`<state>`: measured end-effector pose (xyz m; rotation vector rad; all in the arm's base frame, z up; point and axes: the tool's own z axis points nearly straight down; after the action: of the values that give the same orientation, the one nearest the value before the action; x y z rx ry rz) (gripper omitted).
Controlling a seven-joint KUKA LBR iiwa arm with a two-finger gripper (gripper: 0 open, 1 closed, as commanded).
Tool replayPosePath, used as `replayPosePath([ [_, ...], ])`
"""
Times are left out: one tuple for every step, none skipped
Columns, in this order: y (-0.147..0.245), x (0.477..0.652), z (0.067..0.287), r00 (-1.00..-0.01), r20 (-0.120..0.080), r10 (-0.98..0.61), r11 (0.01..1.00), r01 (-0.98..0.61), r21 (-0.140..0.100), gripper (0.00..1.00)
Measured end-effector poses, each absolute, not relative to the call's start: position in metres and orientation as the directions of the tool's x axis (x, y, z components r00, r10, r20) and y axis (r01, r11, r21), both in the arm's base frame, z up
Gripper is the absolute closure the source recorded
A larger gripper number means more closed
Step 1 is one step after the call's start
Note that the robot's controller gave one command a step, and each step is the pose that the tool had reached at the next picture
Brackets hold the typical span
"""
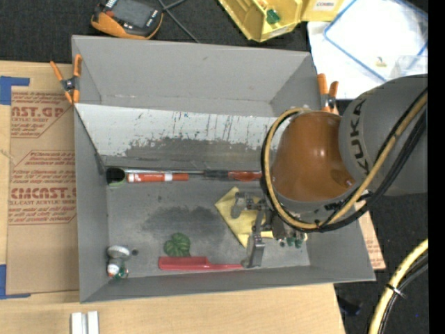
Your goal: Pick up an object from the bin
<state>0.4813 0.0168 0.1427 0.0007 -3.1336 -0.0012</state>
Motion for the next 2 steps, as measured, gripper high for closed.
replayPosePath([
  [0.017,0.483,0.146,-1.0,0.0,0.0,1.0,0.0,0.001,0.0],
  [0.016,0.487,0.134,-0.998,0.002,0.067,0.998,0.067,0.002,0.0],
])
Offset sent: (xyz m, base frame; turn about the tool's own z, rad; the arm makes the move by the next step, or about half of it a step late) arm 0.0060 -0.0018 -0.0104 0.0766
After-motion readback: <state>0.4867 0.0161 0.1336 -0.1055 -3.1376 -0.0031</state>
